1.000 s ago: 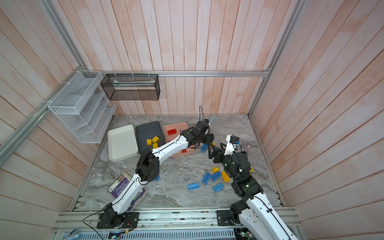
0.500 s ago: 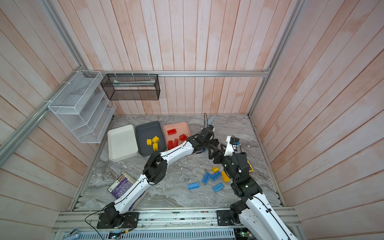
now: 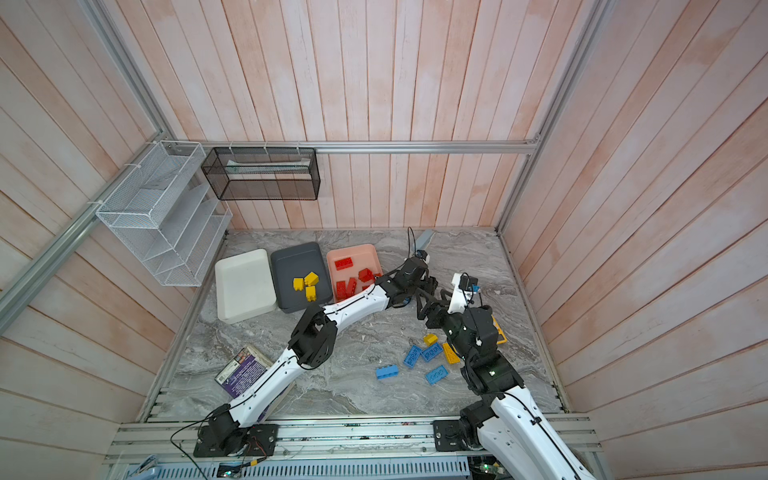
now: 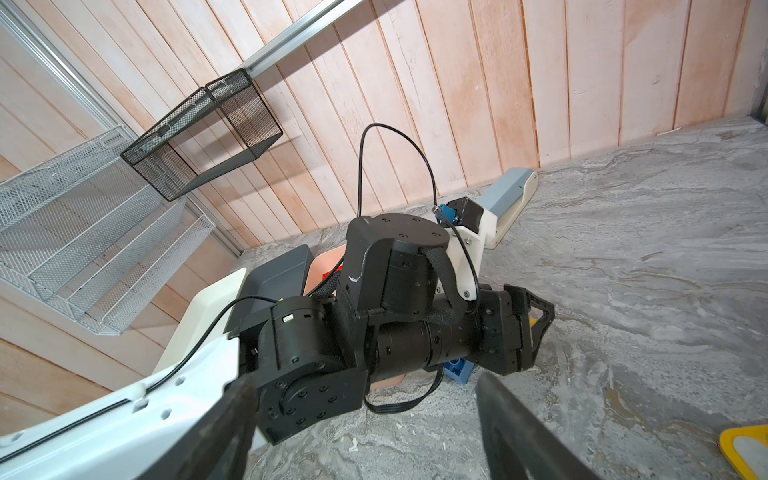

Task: Sort the legos into containers by color
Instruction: 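Grasp the small yellow brick beside the stapler with the left gripper, then carry the yellow brick back over the gray tray with the left gripper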

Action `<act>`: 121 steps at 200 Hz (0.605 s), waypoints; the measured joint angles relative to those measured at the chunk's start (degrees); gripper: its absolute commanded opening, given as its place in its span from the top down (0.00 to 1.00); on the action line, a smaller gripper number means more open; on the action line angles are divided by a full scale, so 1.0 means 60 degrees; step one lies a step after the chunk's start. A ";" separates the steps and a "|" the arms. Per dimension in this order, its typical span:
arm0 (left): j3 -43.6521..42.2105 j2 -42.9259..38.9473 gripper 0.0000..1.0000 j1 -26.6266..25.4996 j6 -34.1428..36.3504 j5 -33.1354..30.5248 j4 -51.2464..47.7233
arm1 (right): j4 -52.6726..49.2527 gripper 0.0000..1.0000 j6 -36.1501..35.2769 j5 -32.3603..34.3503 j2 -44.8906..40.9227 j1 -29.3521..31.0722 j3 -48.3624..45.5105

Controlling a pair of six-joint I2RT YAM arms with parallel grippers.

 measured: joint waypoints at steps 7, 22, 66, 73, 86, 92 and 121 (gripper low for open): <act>0.0007 0.0004 0.40 -0.0055 0.0073 -0.0157 -0.0047 | 0.0004 0.17 0.0004 0.0000 0.0000 0.0000 -0.0015; 0.0007 0.0004 0.41 -0.0204 0.0237 -0.0532 -0.0149 | 0.0011 0.17 0.0022 0.0000 0.0000 0.0000 -0.0029; 0.0007 0.0033 0.44 -0.0616 0.0452 -0.1126 -0.0466 | 0.0047 0.17 0.0022 0.0000 0.0000 0.0000 -0.0036; 0.0007 0.0040 0.45 -0.0648 0.0459 -0.1173 -0.0514 | 0.0047 0.17 0.0022 0.0000 -0.0007 0.0000 -0.0040; 0.0007 0.0066 0.48 -0.0681 0.0499 -0.1275 -0.0616 | 0.0047 0.17 0.0022 0.0000 -0.0029 0.0000 -0.0040; 0.0007 0.0069 0.49 -0.0681 0.0535 -0.1311 -0.0645 | 0.0047 0.17 0.0022 0.0000 -0.0051 0.0000 -0.0040; 0.0007 0.0069 0.59 -0.0652 0.0612 -0.1512 -0.0714 | 0.0047 0.17 0.0022 0.0007 -0.0157 0.0000 -0.0040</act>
